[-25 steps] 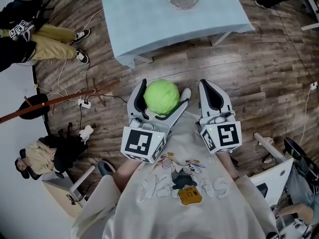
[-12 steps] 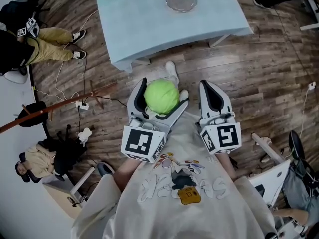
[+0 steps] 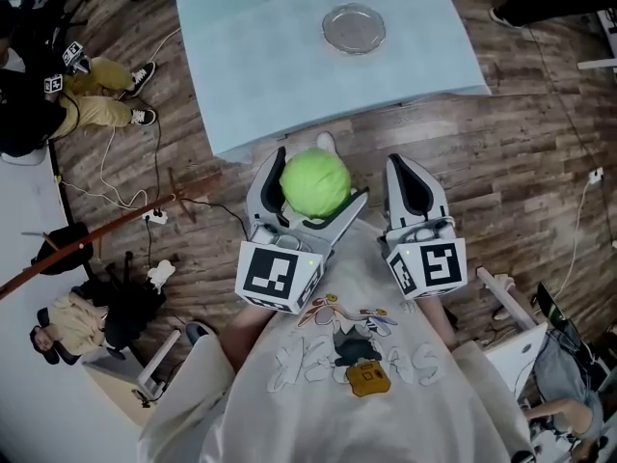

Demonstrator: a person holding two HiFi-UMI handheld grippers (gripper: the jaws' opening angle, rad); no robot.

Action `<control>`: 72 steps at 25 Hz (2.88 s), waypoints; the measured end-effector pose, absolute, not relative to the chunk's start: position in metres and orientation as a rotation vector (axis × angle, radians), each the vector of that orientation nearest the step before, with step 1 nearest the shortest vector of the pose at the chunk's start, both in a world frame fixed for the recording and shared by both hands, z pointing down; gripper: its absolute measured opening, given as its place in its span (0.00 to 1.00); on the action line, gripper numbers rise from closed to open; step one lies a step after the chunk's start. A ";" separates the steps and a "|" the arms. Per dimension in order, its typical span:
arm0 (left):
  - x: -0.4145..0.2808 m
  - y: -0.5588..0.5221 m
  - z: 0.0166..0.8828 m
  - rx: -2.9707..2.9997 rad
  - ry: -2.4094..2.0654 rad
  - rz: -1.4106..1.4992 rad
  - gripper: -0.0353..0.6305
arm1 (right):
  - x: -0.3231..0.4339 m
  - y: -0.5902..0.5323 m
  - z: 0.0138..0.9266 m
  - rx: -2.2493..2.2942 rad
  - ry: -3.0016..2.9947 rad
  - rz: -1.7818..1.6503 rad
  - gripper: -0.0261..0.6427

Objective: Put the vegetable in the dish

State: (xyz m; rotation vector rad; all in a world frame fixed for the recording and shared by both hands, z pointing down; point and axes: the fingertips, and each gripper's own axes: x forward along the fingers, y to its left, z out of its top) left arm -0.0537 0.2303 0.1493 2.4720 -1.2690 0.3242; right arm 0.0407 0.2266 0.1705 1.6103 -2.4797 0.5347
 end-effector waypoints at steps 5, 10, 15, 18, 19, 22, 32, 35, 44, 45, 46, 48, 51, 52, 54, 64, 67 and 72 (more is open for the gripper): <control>-0.063 0.185 0.150 2.454 -1.273 0.312 0.86 | 0.034 0.181 0.168 1.603 -2.465 0.518 0.07; -0.078 0.142 0.152 2.461 -1.239 0.309 0.86 | 0.022 0.138 0.165 1.626 -2.435 0.506 0.07; -0.086 0.099 0.161 2.468 -1.195 0.308 0.86 | 0.018 0.097 0.167 1.669 -2.397 0.495 0.07; -0.085 0.082 0.164 2.484 -1.173 0.312 0.86 | 0.019 0.082 0.167 1.702 -2.379 0.493 0.07; -0.086 0.079 0.165 2.487 -1.167 0.315 0.86 | 0.018 0.079 0.167 1.709 -2.376 0.494 0.07; -0.088 0.072 0.165 2.491 -1.152 0.319 0.86 | 0.014 0.072 0.167 1.716 -2.373 0.496 0.07; -0.081 0.060 0.171 2.501 -1.126 0.346 0.86 | 0.021 0.063 0.172 1.725 -2.359 0.497 0.07; -0.078 0.053 0.173 2.488 -1.130 0.346 0.86 | 0.026 0.057 0.173 1.714 -2.354 0.498 0.07; -0.061 0.021 0.182 2.464 -1.156 0.356 0.86 | 0.041 0.035 0.187 1.676 -2.341 0.532 0.07; -0.059 0.019 0.182 2.461 -1.159 0.359 0.86 | 0.041 0.033 0.188 1.668 -2.344 0.537 0.07; -0.058 0.017 0.183 2.457 -1.161 0.362 0.86 | 0.042 0.032 0.189 1.660 -2.346 0.541 0.07; -0.055 0.013 0.186 2.447 -1.165 0.371 0.86 | 0.043 0.029 0.192 1.642 -2.349 0.554 0.07; -0.049 0.003 0.194 2.429 -1.176 0.388 0.86 | 0.047 0.020 0.200 1.615 -2.350 0.572 0.07; -0.047 -0.001 0.197 2.421 -1.180 0.392 0.86 | 0.049 0.017 0.204 1.607 -2.349 0.580 0.07; -0.043 -0.009 0.205 2.405 -1.179 0.399 0.86 | 0.052 0.008 0.212 1.592 -2.347 0.593 0.07; -0.022 -0.033 0.237 2.321 -1.180 0.448 0.86 | 0.073 -0.025 0.242 1.523 -2.334 0.642 0.07; -0.016 -0.036 0.242 2.289 -1.170 0.464 0.86 | 0.075 -0.029 0.249 1.505 -2.336 0.656 0.07; -0.008 -0.040 0.254 2.247 -1.172 0.482 0.86 | 0.078 -0.032 0.264 1.468 -2.328 0.696 0.07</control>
